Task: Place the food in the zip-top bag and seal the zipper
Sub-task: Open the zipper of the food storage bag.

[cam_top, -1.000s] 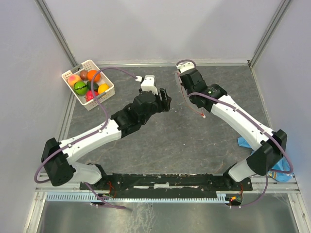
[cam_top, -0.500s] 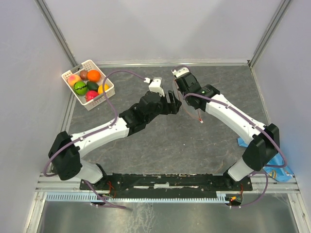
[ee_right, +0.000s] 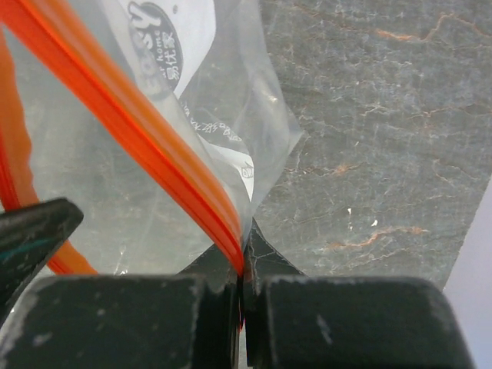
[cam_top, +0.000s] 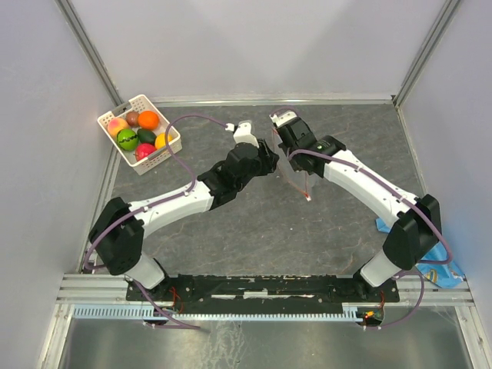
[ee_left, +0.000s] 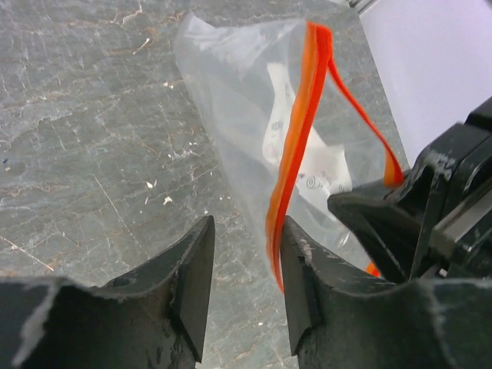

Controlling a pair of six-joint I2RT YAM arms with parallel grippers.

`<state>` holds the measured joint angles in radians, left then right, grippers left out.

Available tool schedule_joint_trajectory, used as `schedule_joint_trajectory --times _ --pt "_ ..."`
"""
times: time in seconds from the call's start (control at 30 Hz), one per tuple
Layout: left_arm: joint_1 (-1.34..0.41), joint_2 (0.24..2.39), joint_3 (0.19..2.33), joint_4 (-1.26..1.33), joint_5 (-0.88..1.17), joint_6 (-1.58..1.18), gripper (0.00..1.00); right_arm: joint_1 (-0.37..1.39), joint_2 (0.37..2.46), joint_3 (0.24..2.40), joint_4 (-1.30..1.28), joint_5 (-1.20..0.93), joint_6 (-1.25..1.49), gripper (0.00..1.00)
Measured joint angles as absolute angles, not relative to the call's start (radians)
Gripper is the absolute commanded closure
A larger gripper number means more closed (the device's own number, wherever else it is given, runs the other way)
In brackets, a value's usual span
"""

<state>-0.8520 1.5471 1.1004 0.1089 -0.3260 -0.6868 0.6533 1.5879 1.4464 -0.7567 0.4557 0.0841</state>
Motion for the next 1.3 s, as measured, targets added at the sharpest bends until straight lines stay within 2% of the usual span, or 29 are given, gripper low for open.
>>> schedule_joint_trajectory --times 0.1,0.2,0.23,0.33,0.63,0.87,1.3 --pt "-0.848 1.559 1.100 0.131 -0.341 -0.688 0.70 0.653 1.588 1.439 -0.757 0.432 0.093 0.99" --pt "-0.848 1.576 1.100 0.141 -0.346 -0.694 0.94 0.654 1.588 1.436 -0.757 0.412 0.104 0.98" --pt "-0.848 1.583 1.100 0.142 -0.348 -0.696 0.97 0.654 1.588 1.436 -0.757 0.406 0.108 0.97" --pt "-0.848 1.597 1.100 0.144 -0.354 -0.714 0.97 0.656 1.588 1.430 -0.756 0.394 0.118 0.92" --pt "-0.838 1.585 1.071 0.145 -0.384 -0.829 0.97 0.701 1.563 1.372 -0.738 0.392 0.184 0.67" --pt "-0.825 1.551 1.034 0.144 -0.384 -0.903 0.97 0.748 1.522 1.284 -0.692 0.407 0.232 0.61" --pt "-0.825 1.517 0.999 0.150 -0.382 -0.965 0.97 0.805 1.460 1.136 -0.574 0.446 0.325 0.37"
